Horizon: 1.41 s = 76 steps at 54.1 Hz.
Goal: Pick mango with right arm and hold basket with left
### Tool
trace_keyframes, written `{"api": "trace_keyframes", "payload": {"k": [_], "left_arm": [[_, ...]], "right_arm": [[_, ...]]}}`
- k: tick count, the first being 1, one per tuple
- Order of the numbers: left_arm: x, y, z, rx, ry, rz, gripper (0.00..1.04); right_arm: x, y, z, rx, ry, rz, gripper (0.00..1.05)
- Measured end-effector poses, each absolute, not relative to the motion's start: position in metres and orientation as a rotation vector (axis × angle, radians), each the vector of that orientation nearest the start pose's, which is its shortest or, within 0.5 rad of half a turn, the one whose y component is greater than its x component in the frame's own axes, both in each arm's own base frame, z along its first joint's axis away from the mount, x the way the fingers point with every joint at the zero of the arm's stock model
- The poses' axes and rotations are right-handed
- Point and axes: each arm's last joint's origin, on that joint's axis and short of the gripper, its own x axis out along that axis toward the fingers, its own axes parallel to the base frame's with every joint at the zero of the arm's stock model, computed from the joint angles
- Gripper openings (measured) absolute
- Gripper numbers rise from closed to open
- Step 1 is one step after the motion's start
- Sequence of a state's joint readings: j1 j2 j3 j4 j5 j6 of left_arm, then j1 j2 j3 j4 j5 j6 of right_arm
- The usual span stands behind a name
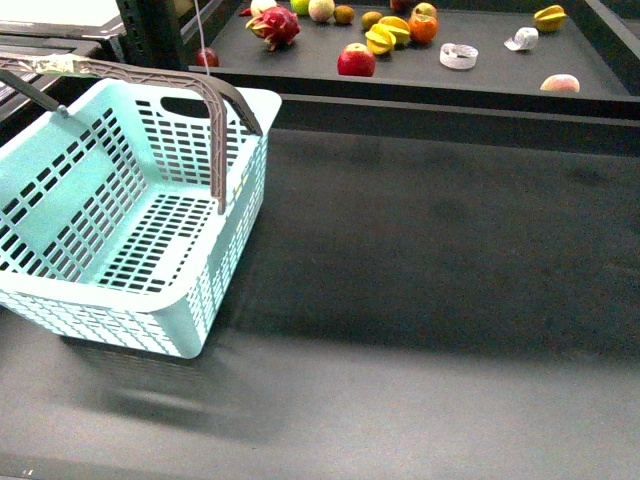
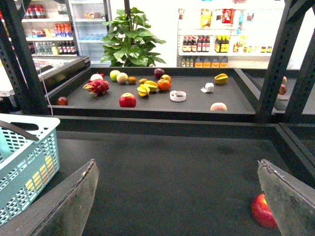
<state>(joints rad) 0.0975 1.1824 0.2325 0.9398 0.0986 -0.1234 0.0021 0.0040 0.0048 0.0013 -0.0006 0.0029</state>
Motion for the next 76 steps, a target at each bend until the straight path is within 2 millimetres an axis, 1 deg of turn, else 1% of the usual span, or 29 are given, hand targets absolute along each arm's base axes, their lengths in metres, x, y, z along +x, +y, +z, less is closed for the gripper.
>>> {"api": "trace_keyframes", "payload": {"k": [6,12,15,24,46,76], "left_arm": [[0.187,0.012,0.177,-0.039,0.01,0.002,0.25],[0.175,0.003,0.174,-0.023,0.012,0.012,0.04],[0.17,0.001,0.173,-0.019,0.012,0.002,0.04],[0.155,0.0,0.161,-0.015,0.019,0.0,0.04],[0.132,0.0,0.171,-0.009,-0.014,0.001,0.04],[0.113,0.0,0.174,-0.008,-0.024,0.0,0.04]], "right_arm": [[0.098,0.0,0.165,0.003,-0.002,0.001,0.97],[0.098,0.0,0.165,0.003,-0.002,0.002,0.97],[0.098,0.0,0.165,0.003,-0.002,0.002,0.97],[0.098,0.0,0.165,0.003,-0.002,0.001,0.97],[0.098,0.0,0.165,0.003,-0.002,0.002,0.97],[0.098,0.0,0.165,0.003,-0.002,0.002,0.97]]}}
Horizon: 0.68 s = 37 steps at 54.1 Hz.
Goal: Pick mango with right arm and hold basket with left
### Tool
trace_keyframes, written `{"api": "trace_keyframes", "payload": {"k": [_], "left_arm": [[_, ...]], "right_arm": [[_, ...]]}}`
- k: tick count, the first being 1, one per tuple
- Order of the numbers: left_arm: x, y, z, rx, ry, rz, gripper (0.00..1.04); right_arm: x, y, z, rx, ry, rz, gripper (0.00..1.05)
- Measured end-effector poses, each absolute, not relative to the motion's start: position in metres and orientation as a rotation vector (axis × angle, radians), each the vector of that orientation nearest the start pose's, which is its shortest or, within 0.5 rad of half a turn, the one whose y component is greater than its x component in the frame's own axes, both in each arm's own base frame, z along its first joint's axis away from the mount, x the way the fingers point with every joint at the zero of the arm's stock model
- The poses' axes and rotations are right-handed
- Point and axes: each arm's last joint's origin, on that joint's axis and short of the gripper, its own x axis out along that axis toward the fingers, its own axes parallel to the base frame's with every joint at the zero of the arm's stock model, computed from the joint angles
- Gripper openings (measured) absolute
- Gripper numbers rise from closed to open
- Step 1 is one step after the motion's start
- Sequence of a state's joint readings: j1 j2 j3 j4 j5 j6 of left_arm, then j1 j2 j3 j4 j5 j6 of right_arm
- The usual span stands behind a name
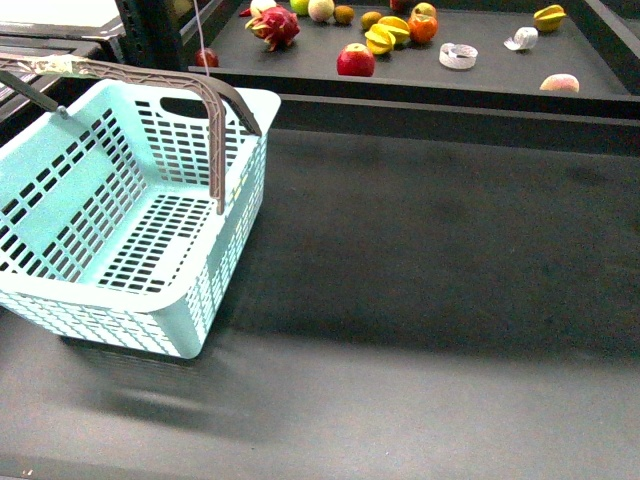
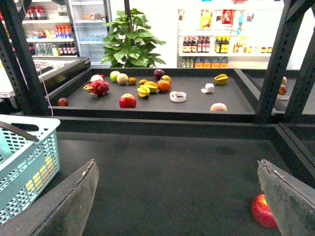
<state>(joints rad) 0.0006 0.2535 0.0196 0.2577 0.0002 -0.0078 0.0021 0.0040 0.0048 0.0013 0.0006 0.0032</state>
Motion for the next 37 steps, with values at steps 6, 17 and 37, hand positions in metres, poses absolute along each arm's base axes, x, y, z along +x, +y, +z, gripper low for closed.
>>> {"api": "trace_keyframes", "payload": {"k": [6,17,37], "left_arm": [[0.111,0.0,0.173,-0.008,-0.023,0.0,0.04],[0.104,0.0,0.171,-0.008,-0.006,0.001,0.04],[0.097,0.0,0.17,-0.008,-0.017,0.0,0.04]], "right_arm": [[0.098,0.0,0.165,0.003,-0.002,0.002,0.97],[0.098,0.0,0.165,0.003,-0.002,0.002,0.97],[0.098,0.0,0.165,0.003,-0.002,0.002,0.97]]}}
